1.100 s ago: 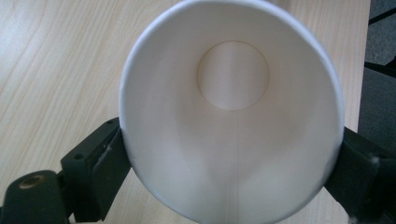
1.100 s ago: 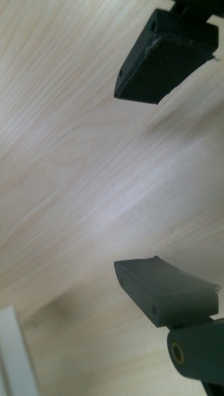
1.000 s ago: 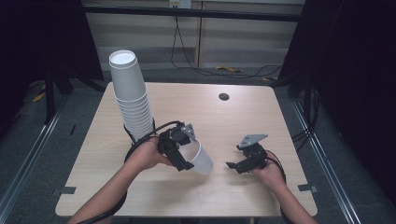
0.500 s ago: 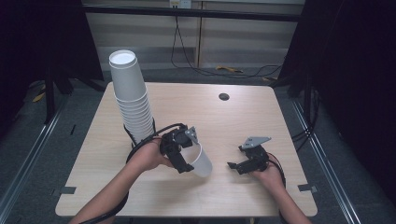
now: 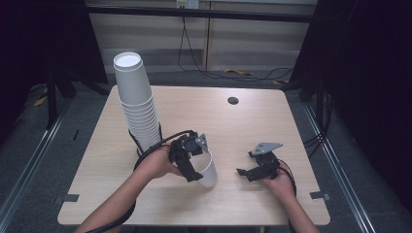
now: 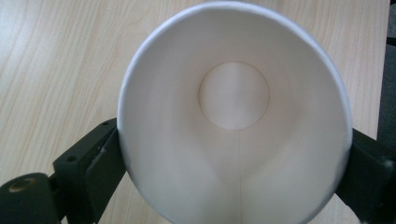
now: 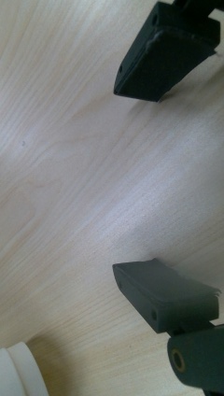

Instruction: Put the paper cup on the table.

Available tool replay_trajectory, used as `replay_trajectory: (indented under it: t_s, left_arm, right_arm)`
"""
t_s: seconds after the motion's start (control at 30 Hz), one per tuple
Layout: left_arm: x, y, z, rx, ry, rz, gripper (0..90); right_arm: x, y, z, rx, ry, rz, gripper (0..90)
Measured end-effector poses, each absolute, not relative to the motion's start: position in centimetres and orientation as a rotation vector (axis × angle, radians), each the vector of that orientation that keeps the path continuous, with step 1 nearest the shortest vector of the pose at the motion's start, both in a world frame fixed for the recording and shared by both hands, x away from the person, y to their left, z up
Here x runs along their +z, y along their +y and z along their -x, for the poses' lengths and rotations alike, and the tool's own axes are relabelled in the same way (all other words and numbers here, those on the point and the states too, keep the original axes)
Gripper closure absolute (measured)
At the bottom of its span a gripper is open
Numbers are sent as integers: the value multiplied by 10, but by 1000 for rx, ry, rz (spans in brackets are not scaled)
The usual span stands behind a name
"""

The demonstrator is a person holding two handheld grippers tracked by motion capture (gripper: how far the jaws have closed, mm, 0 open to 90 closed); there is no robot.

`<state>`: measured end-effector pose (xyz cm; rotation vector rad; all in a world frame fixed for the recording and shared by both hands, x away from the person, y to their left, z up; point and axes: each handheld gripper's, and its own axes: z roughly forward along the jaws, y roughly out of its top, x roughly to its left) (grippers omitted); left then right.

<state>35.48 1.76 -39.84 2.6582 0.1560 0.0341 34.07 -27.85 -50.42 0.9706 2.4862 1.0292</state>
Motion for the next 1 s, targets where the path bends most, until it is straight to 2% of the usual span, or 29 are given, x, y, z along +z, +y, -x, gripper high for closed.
replay_trajectory:
  t_s: [1.0]
  left_arm:
    - [-404, 21, -354, 11, 176, -2593, 11]
  right_arm:
    - [-504, -279, -341, 1031, 2485, -973, 121]
